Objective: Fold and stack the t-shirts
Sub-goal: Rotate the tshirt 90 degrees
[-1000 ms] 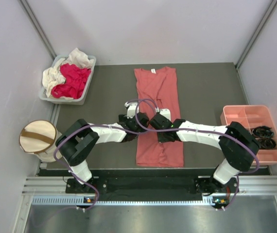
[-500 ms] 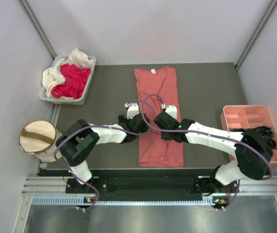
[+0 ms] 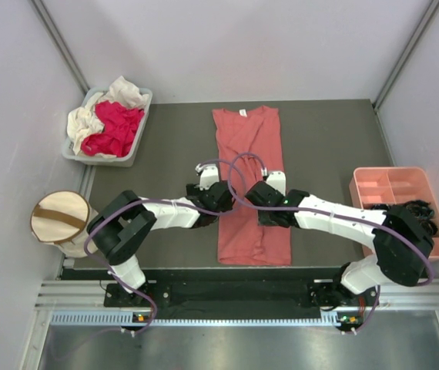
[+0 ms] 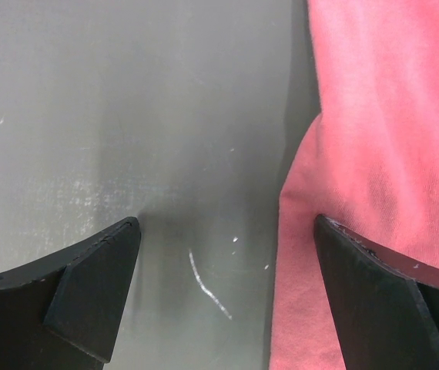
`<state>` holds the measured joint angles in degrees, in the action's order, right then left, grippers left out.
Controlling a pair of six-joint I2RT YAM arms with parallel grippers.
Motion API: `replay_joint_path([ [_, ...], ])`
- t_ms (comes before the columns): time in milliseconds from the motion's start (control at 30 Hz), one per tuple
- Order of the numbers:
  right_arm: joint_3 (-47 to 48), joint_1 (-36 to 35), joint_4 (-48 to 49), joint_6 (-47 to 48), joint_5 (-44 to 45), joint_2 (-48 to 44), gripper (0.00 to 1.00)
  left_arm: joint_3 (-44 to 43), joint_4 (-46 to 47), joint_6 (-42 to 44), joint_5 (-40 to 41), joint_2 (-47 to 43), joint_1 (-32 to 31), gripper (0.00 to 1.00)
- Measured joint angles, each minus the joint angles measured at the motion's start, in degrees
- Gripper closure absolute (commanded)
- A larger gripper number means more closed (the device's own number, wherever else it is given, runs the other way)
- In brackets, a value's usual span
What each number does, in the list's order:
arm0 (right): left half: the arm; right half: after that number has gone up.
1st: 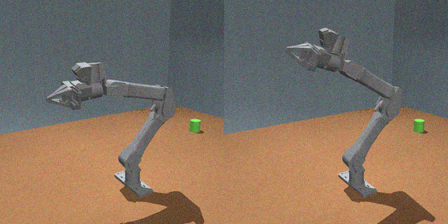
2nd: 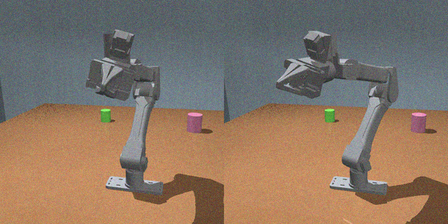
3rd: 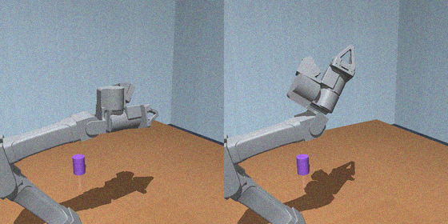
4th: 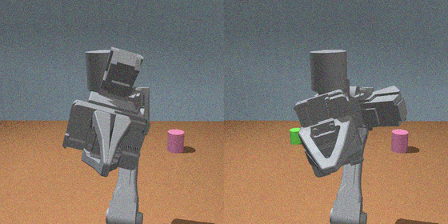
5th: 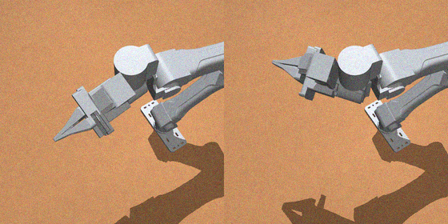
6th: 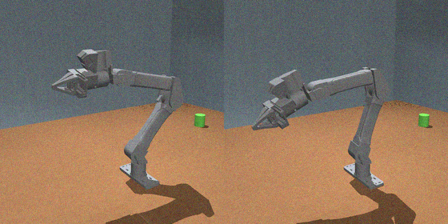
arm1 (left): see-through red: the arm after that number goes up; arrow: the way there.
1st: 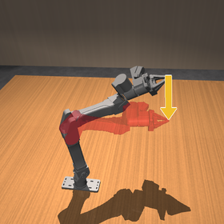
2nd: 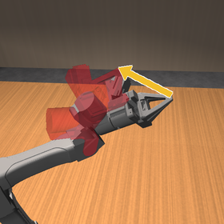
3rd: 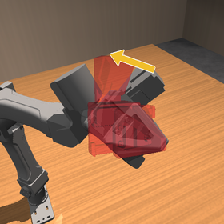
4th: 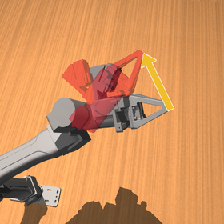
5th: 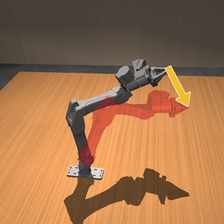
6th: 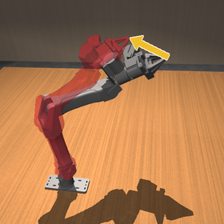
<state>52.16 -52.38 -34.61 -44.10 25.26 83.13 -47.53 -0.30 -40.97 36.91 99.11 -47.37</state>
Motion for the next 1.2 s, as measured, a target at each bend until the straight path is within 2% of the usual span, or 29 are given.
replay_joint_path([
  [167, -0.15, 0.0, -1.01, -1.16, 2.21, -2.51, 0.52, 2.62, -3.08, -2.05, -0.44, -3.72, 0.02, 0.01],
  [333, -0.33, 0.0, -0.92, -1.6, 3.69, -6.05, 0.51, 8.41, -12.07, -3.96, -4.39, -13.4, -0.33, 0.01],
  [467, -0.87, 0.0, -0.55, -1.57, 3.69, -6.67, 0.51, 10.73, -19.87, -5.42, -6.08, -21.81, -2.97, 0.01],
  [633, -3.13, 0.0, -0.24, -1.6, 3.32, -7.32, 0.5, 11.76, -24.17, -7.76, -8.13, -31.23, -6.1, 0.01],
  [767, -4.02, 0.0, -0.04, -1.62, 2.91, -7.43, 0.5, 12.31, -25.05, -8.7, -9.51, -35.21, -7.93, 0.01],
  [900, -4.28, 0.0, 0.33, -2.16, 3.04, -8.15, 0.49, 12.5, -24.74, -8.72, -10.45, -35.04, -10.19, 0.01],
  [1033, -4.28, 0.5, 0.44, -1.97, 3.61, -9.55, 0.48, 12.68, -22.99, -9.09, -10.54, -30.93, -11.91, 0.01],
  [1200, -3.58, 5.9, 1.53, 1.18, 2.56, -9.75, 0.46, 13.55, -20.59, -10.32, -10.47, -25.83, -14.75, 0.01],
])
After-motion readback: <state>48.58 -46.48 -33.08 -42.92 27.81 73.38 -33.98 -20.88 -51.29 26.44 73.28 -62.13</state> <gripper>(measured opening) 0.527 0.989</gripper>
